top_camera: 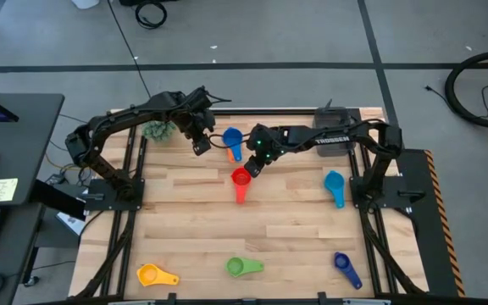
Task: Nest measuring cups in basket
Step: Stack the red measuring cup on top of the blue measuring cup
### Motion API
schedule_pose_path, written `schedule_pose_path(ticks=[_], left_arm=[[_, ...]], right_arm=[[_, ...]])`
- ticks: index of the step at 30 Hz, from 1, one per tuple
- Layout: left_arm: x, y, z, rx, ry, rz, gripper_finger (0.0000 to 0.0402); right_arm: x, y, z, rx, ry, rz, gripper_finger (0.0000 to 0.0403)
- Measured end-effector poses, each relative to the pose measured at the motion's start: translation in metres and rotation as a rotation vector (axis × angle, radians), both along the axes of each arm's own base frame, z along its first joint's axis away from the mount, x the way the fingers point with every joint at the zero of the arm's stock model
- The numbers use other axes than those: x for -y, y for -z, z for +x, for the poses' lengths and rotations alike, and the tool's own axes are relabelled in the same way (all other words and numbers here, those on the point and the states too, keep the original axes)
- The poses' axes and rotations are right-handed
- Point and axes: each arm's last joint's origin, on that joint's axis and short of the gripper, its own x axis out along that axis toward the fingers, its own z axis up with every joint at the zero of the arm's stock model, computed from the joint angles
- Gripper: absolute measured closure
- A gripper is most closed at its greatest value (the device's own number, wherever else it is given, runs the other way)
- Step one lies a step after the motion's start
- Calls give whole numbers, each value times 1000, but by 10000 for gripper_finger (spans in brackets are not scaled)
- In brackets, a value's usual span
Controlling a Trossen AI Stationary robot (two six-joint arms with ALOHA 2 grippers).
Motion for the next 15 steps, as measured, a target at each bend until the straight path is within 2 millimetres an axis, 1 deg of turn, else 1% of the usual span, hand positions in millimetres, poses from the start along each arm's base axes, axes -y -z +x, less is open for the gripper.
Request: schedule_pose_path(ticks=[3, 10, 15], left_arm=[[0, 0, 0, 0, 0, 0, 301], [0, 0, 0, -3, 0, -1, 301], [1, 1, -1, -14, -1, -7, 301]], right_arm=[[0, 1, 0, -1, 12, 8, 290], [-1, 15, 6, -20, -9, 44, 290], [-2, 21, 9, -16, -33, 68, 290]])
